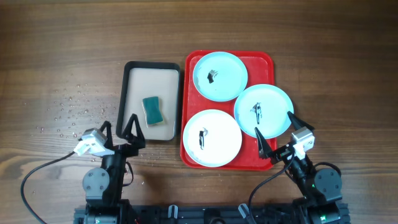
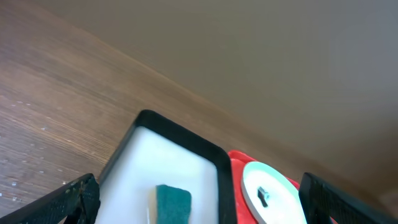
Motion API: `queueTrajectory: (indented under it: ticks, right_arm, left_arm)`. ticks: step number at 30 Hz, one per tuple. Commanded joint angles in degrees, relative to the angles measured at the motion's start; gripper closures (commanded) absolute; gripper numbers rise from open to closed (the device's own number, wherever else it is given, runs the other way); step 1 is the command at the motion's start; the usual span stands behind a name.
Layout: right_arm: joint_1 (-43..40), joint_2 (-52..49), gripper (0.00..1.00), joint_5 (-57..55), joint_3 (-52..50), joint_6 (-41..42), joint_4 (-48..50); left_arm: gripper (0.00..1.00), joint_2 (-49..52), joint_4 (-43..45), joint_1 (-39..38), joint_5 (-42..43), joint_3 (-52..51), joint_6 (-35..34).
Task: Clean dirty plates on tray and stack at the side
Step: 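Move left gripper toward the sponge and right gripper toward the white plate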
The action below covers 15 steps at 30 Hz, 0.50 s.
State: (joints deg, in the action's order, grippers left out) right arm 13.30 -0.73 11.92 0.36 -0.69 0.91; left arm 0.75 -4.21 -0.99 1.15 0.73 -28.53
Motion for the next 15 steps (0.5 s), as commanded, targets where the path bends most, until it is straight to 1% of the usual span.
queueTrajectory:
  ticks: [1,2,3,5,6,9,10,12,14,15]
  right_arm:
    - [0.0,0.46,0.0,3.34,-0.04,3.67,0.61]
    - [0.02,0.46,0.0,4.0,-0.04,7.89,0.66]
    - [0.02,0.46,0.0,5.62,0.17,9.99,1.07]
    - [0.02,0.44,0.0,10.47,3.5,9.92,1.03]
    - [0.02,0.13,0.0,10.86,5.77,9.84,0.26]
    - [0.0,-4.59,0.0,10.75,17.05,7.93,-6.91]
    - [0.0,-11.08,0.0,9.77,25.9,5.38,-16.0]
    - [0.0,-21.27,0.0,8.2,36.13,5.18,-28.04]
    - [0.0,-33.09,0.0,9.35,46.1,5.64,-38.25]
    - [0.0,-38.86,0.0,10.49,50.29,5.68,-41.66]
  left_arm:
    - [0.0,-0.42,1.84,0.57,5.73,-0.39,1.11]
    - [0.0,-0.42,3.17,0.57,6.69,-0.39,1.11]
    - [0.0,-0.42,4.57,0.55,8.11,0.31,1.09]
    - [0.0,-0.09,3.76,0.48,8.17,4.72,1.4]
    - [0.0,0.98,2.62,0.48,8.24,7.3,2.69]
    - [0.0,9.03,-8.11,0.48,8.31,17.11,2.82]
    - [0.0,16.92,-15.85,0.48,9.11,24.35,2.62]
    - [0.0,26.12,-23.26,0.48,9.11,32.13,2.67]
    - [0.0,39.12,-31.39,0.48,9.11,41.7,2.69]
    - [0.0,46.6,-33.33,0.48,9.57,45.29,2.84]
